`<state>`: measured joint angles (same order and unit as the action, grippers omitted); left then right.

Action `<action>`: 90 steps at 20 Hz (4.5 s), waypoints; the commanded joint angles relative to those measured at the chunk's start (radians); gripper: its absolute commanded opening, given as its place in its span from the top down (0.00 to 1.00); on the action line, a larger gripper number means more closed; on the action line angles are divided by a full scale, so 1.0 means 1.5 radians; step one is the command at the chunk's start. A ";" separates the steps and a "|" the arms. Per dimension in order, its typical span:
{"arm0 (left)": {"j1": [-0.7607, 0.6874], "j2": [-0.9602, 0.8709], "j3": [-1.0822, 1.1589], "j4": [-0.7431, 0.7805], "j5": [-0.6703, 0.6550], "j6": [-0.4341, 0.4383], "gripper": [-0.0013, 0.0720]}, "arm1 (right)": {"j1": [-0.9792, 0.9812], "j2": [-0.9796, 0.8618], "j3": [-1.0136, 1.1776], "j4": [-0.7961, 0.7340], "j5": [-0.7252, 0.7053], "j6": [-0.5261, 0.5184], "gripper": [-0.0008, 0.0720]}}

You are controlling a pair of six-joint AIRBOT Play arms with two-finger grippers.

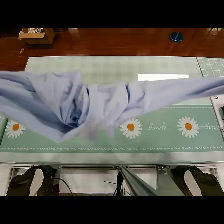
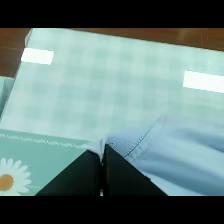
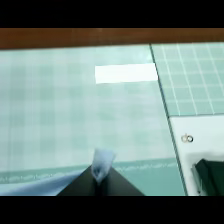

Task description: Fold the shirts.

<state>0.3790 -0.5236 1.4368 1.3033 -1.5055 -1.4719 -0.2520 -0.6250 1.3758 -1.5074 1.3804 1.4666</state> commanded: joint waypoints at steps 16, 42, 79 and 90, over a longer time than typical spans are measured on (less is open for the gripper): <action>0.001 -0.018 -0.479 -0.166 0.000 0.007 0.96 | 0.075 -0.189 -0.181 0.055 0.144 -0.010 0.95; 0.212 -0.291 -0.456 -0.166 0.050 0.079 0.36 | 0.074 -0.518 -0.181 0.376 -0.231 -0.096 0.95; -0.080 -0.330 -0.527 -0.376 0.094 0.179 0.96 | 0.063 -0.431 -0.172 0.283 -0.186 -0.096 0.95; 0.060 -0.136 -0.041 -0.376 0.096 0.115 0.96 | 0.015 -0.179 0.055 0.195 -0.199 -0.093 0.95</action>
<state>0.4282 -0.7620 1.2060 0.7399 -1.3773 -1.2839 -0.2226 -0.9745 1.3586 -1.1423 1.0924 1.3228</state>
